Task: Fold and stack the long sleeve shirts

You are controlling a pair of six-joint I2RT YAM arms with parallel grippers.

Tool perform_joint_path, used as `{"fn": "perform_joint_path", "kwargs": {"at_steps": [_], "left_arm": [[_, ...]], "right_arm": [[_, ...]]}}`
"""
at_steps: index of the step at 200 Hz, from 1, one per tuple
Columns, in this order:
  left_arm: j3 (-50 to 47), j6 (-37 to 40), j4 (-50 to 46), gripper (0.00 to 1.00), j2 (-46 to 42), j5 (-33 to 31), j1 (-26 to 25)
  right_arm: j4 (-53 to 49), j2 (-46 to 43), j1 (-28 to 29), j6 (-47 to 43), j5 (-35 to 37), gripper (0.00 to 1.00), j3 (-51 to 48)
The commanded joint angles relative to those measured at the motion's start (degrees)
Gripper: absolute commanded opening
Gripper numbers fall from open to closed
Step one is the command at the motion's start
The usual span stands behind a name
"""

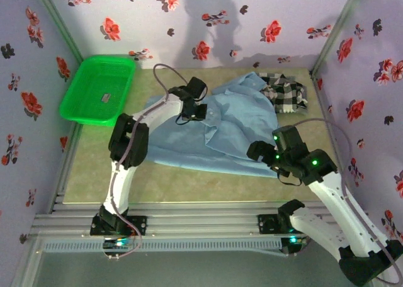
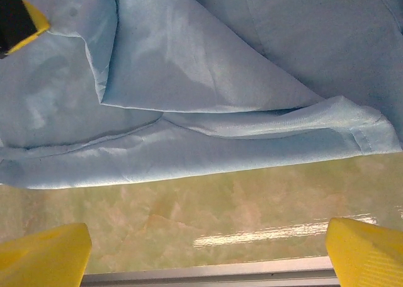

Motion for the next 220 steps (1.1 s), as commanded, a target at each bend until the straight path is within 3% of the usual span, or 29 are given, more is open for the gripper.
{"fn": "perform_joint_path", "kwargs": {"at_steps": [1, 27, 79, 105, 162, 220], "left_arm": [[-2.3, 1.4, -1.2, 0.00, -4.9, -0.1, -0.3], [-8.6, 0.0, -1.6, 0.00, -11.8, -0.4, 0.7], [-29.4, -2.0, -6.6, 0.00, -35.6, -1.7, 6.3], [-35.0, -0.9, -10.8, 0.00, -44.2, -2.1, 9.0], [-41.7, 1.6, -15.0, 0.00, -52.2, -3.3, 14.7], [-49.3, 1.6, -8.2, 0.00, -54.3, -3.4, 16.0]], "right_arm": [[1.4, -0.5, 0.4, 0.5, 0.5, 0.97, -0.5], [1.8, -0.3, 0.4, 0.2, 0.8, 0.99, -0.3], [6.3, 1.6, 0.8, 0.2, -0.9, 0.99, -1.0], [9.3, 4.0, 1.1, 0.2, -2.1, 0.99, -2.0], [13.4, 11.0, 3.0, -0.1, -2.2, 0.99, -2.1], [16.9, 14.4, 3.9, 1.4, -1.3, 0.99, -4.9]]}}
